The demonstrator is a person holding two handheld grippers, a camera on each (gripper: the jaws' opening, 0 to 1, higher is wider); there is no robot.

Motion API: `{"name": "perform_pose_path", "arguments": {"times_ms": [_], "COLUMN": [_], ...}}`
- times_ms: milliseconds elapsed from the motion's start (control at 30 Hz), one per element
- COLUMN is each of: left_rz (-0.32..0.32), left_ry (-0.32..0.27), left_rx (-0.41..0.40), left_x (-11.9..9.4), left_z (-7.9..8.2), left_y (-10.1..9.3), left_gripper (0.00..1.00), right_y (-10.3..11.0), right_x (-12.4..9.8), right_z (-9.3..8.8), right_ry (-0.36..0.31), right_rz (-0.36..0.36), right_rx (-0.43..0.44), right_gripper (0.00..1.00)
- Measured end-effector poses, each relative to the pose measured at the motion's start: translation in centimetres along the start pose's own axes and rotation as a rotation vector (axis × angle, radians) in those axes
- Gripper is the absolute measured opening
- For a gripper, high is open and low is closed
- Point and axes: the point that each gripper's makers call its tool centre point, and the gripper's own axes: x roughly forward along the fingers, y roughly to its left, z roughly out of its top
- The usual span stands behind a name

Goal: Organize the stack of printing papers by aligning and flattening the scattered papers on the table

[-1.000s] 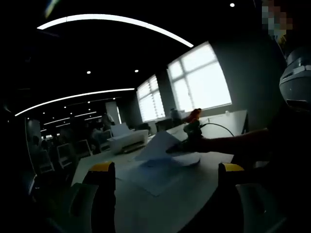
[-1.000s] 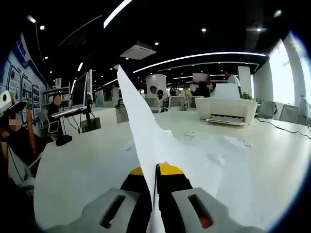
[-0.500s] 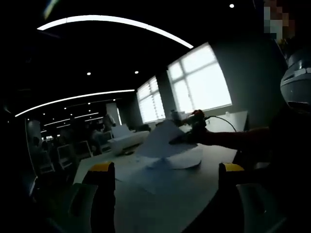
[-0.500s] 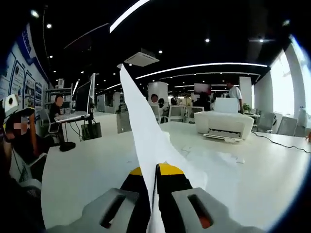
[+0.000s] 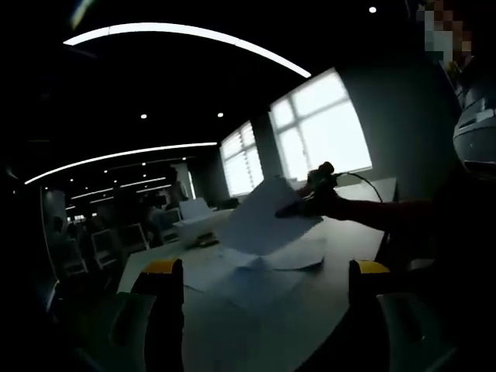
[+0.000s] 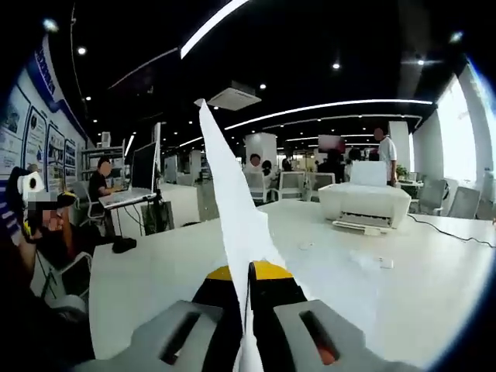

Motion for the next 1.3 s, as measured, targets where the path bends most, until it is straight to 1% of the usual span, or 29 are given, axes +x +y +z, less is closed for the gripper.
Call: {"name": "perform_pose_path", "arguments": {"times_ms": [100, 233, 333, 400, 500, 567, 733, 800, 933, 1033, 1167, 1300], "left_rz": [0.004, 0.009, 0.013, 0.016, 0.025, 0.027, 0.024, 0.022, 0.019, 0.020, 0.015, 0.003], "left_ry": [-0.001, -0.002, -0.006, -0.003, -0.002, -0.005, -0.006, -0.003, -0.006, -0.008, 0.001, -0.017], "left_rx": [0.001, -0.005, -0.008, -0.007, -0.006, -0.011, -0.028, -0.032, -0.036, -0.040, -0.062, -0.089], "left_x": [0.0, -0.1, -0.2, -0.2, -0.4, -0.4, -0.2, -0.1, 0.0, 0.0, 0.1, -0.1], "left_z": [0.1, 0.1, 0.1, 0.1, 0.1, 0.1, -0.2, -0.3, -0.4, -0.5, -1.2, -0.8], "left_y": [0.2, 0.5, 0.6, 0.8, 1.2, 1.4, 1.7, 1.7, 1.8, 1.9, 2.2, 1.9], "left_gripper": [0.91, 0.91, 0.91, 0.91, 0.91, 0.91, 0.91, 0.91, 0.91, 0.91, 0.90, 0.90], "right_y": [0.8, 1.0, 1.6, 1.9, 2.5, 3.0, 4.7, 5.4, 6.4, 7.2, 8.1, 9.1], "right_x": [-0.3, -0.2, -0.4, -0.5, -0.6, -0.7, -0.8, -0.7, -0.6, -0.6, -0.8, -1.2], "right_z": [0.4, 0.5, 0.8, 1.0, 1.7, 2.3, 3.8, 4.2, 4.7, 5.0, 5.3, 5.9], "right_ry": [-0.009, -0.009, -0.014, -0.017, -0.012, -0.009, -0.010, -0.008, 0.009, 0.014, 0.010, 0.001], "right_rz": [0.004, 0.008, 0.008, 0.008, 0.009, 0.007, 0.018, 0.018, 0.014, 0.016, 0.016, 0.011], "right_rx": [-0.030, -0.033, -0.042, -0.047, -0.079, -0.099, -0.119, -0.149, -0.214, -0.233, -0.248, -0.281], "right_gripper": [0.00, 0.00, 0.00, 0.00, 0.00, 0.00, 0.00, 0.00, 0.00, 0.00, 0.00, 0.00]}}
